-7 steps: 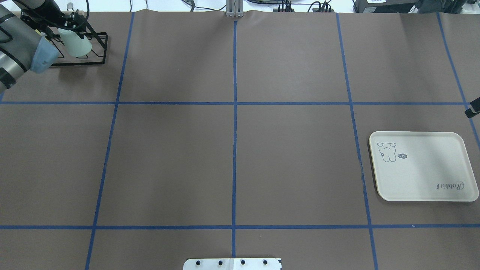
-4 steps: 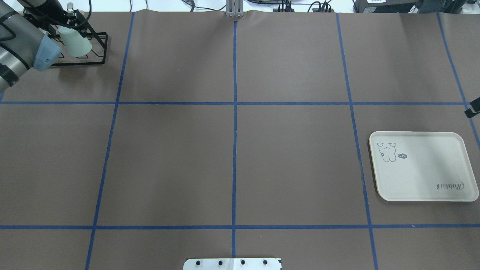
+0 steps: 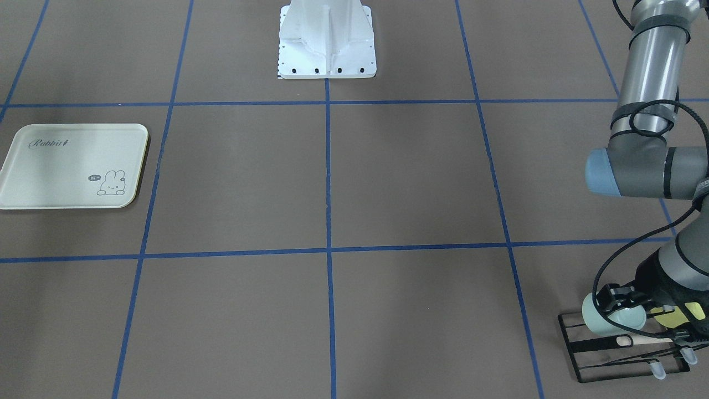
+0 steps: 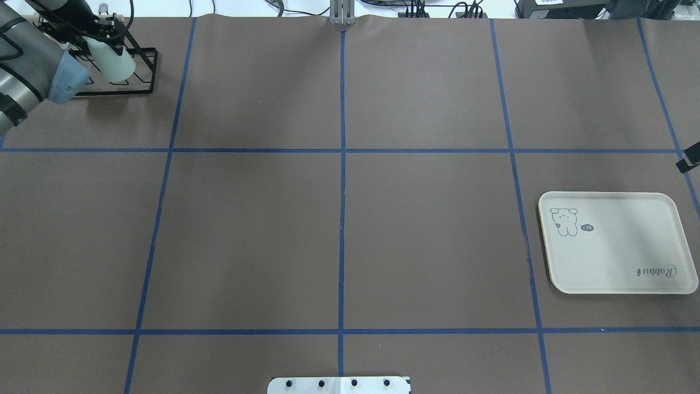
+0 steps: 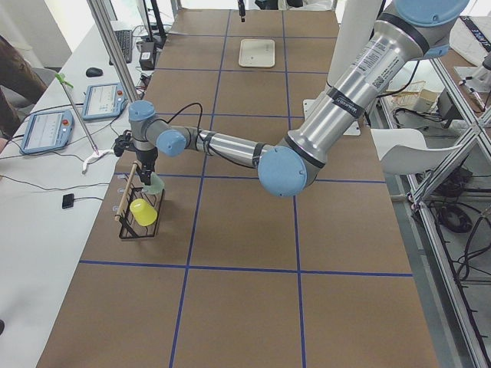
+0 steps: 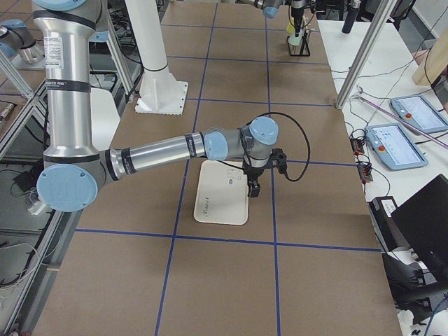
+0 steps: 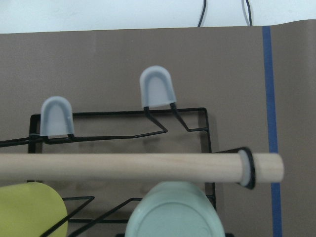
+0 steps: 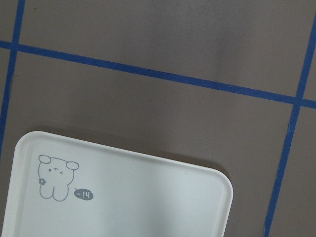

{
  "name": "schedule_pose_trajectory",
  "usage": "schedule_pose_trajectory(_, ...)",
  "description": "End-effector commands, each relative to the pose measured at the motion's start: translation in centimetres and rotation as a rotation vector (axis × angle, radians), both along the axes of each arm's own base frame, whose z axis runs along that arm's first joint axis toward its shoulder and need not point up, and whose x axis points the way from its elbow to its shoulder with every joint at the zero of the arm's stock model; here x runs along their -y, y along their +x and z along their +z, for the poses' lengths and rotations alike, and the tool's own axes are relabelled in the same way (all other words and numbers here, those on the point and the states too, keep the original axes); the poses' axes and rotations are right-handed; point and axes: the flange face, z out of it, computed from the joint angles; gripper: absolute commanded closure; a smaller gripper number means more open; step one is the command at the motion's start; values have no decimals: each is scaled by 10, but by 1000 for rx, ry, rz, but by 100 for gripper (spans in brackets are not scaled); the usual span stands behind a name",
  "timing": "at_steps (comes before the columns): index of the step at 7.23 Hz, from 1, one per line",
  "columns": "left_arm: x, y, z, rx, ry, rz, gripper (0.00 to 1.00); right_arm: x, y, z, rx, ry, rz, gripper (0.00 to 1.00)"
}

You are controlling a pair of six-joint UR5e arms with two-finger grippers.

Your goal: Left arm grabs green cup and hands to right arm on tray

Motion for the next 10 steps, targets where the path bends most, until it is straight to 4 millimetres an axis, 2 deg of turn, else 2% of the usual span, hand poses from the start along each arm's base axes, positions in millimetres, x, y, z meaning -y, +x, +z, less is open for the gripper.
schedule_pose_trajectory(1, -14, -32, -25, -55, 7, -7, 100, 0, -4, 0, -1, 0, -7, 0)
schedule_pose_trajectory(3, -74, -60, -23, -83, 2, 2, 100, -1, -9, 0, -1, -2, -17, 0)
schedule_pose_trajectory(4, -98, -71, -38, -93, 26, 1, 100, -1, -13, -1, -2, 1, -25, 0)
schedule_pose_trajectory(5, -121, -80, -65, -94, 30, 0, 100, 0, -14, -2, -2, 2, -25, 0)
schedule_pose_trajectory(6, -135, -90, -92, -94, 20, -12, 100, 2, -15, -5, 1, 6, -24, 0)
schedule_pose_trajectory(8, -158, -96, -139, -166, 10, -77, 100, 8, -20, -17, 11, 29, -31, 0)
schedule_pose_trajectory(9, -171, -91, -156, -260, -64, -85, 100, 13, -28, -27, 35, 57, -30, 0)
schedule_pose_trajectory(10, -180, -85, -175, -342, -142, -122, 100, 12, -50, -43, 107, 60, -12, 0)
